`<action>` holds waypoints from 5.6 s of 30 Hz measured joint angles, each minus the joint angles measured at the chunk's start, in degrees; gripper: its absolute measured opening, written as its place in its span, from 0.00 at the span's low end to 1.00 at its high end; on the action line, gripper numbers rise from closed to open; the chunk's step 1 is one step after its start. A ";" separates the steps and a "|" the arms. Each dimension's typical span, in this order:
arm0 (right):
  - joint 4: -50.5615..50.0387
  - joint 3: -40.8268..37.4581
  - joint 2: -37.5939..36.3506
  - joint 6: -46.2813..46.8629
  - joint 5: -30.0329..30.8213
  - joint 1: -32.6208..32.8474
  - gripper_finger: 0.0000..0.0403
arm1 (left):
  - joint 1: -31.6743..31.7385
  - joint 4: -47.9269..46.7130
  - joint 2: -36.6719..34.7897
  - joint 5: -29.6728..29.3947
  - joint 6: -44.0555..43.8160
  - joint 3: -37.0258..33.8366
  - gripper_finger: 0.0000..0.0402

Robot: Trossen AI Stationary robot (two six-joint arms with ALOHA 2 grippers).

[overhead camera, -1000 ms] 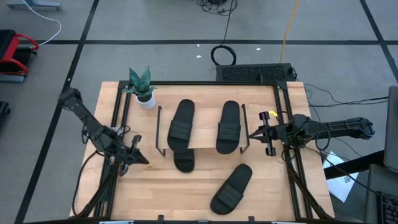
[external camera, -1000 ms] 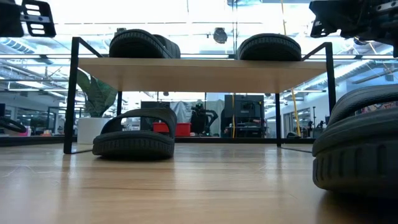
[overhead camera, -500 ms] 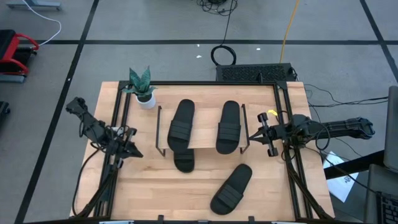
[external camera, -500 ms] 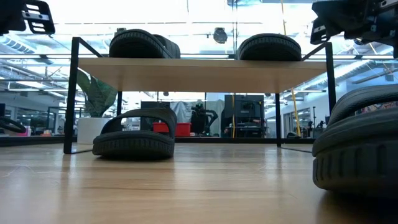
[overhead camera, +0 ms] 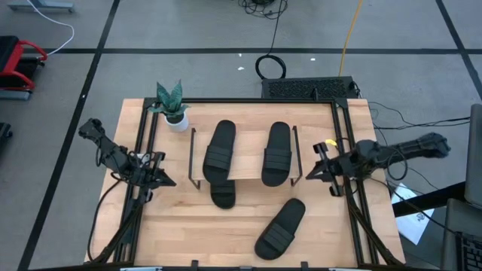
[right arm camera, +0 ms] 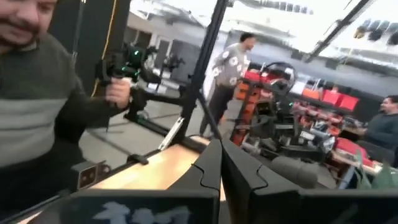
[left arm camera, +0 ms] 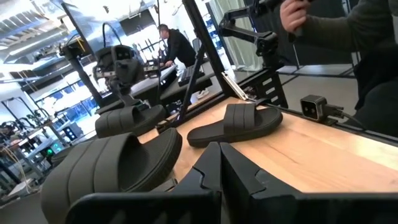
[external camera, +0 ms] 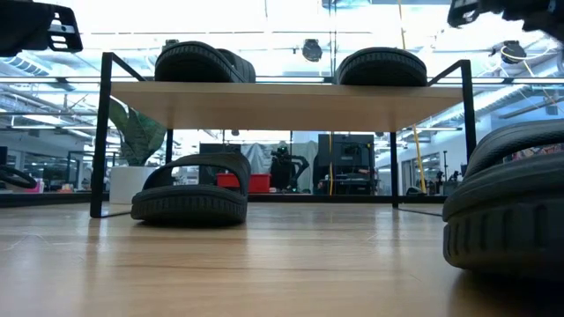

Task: Pick and place slides into the shelf
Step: Put the black slipper under the shelf

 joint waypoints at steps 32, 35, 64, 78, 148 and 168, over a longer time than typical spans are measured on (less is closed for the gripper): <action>-5.00 33.05 53.40 7.08 80.07 54.92 0.14 | 0.00 0.00 0.00 -3.84 -1.58 -0.07 0.02; -1.63 33.17 57.21 11.53 77.93 53.93 0.14 | 0.00 0.00 0.00 -4.48 -1.30 -0.07 0.00; -9.93 33.12 69.27 58.40 56.83 49.45 0.42 | 4.87 -1.03 0.02 -4.44 -3.56 -0.07 0.04; -32.07 33.08 66.77 84.87 53.26 48.28 0.37 | 4.87 -1.22 0.02 -4.37 -3.51 -0.07 0.05; 0.17 22.20 67.52 37.65 24.03 21.11 0.00 | 4.87 -1.42 0.02 -3.87 -4.24 -0.07 0.01; -0.58 22.02 60.41 35.30 31.28 22.73 0.42 | 4.87 -1.61 0.02 -3.91 -4.33 -0.07 0.01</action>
